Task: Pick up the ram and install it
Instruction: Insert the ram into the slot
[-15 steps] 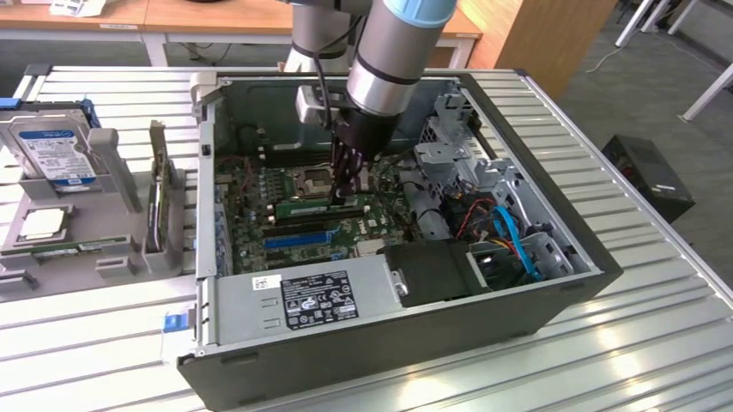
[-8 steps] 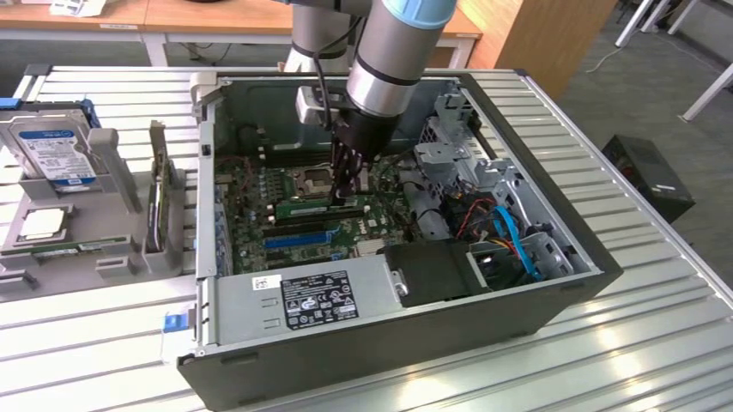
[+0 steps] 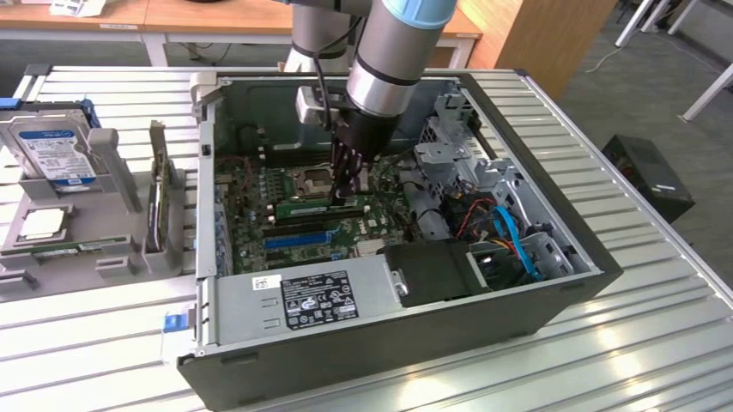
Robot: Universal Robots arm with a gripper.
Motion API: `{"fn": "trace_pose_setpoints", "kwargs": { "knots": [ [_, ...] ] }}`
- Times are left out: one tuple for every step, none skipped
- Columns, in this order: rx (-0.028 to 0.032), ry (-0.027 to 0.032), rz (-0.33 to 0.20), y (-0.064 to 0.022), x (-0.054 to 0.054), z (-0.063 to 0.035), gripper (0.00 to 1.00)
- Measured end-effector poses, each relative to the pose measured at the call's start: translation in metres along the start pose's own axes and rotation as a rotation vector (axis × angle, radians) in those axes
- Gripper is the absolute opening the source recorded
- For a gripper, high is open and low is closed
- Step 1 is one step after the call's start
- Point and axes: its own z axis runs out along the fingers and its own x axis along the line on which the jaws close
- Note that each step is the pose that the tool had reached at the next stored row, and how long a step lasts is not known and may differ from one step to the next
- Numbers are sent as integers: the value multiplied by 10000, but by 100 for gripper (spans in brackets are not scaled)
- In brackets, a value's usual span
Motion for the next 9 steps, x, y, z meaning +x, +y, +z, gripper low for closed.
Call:
{"fn": "trace_pose_setpoints", "kwargs": {
  "knots": [
    [0, 1, 0, 0, 0, 0, 12],
    [0, -1, 0, 0, 0, 1, 12],
    [0, 0, 0, 0, 1, 3, 12],
    [0, 1, 0, -1, 1, 5, 12],
    [-1, 1, 0, -1, 0, 6, 12],
    [-1, 2, 0, -1, 0, 6, 12],
    [0, 0, 5, -1, 0, 8, 12],
    [0, -1, 8, -2, 0, 8, 12],
    [0, -1, 8, -2, 0, 8, 12]
  ]
}}
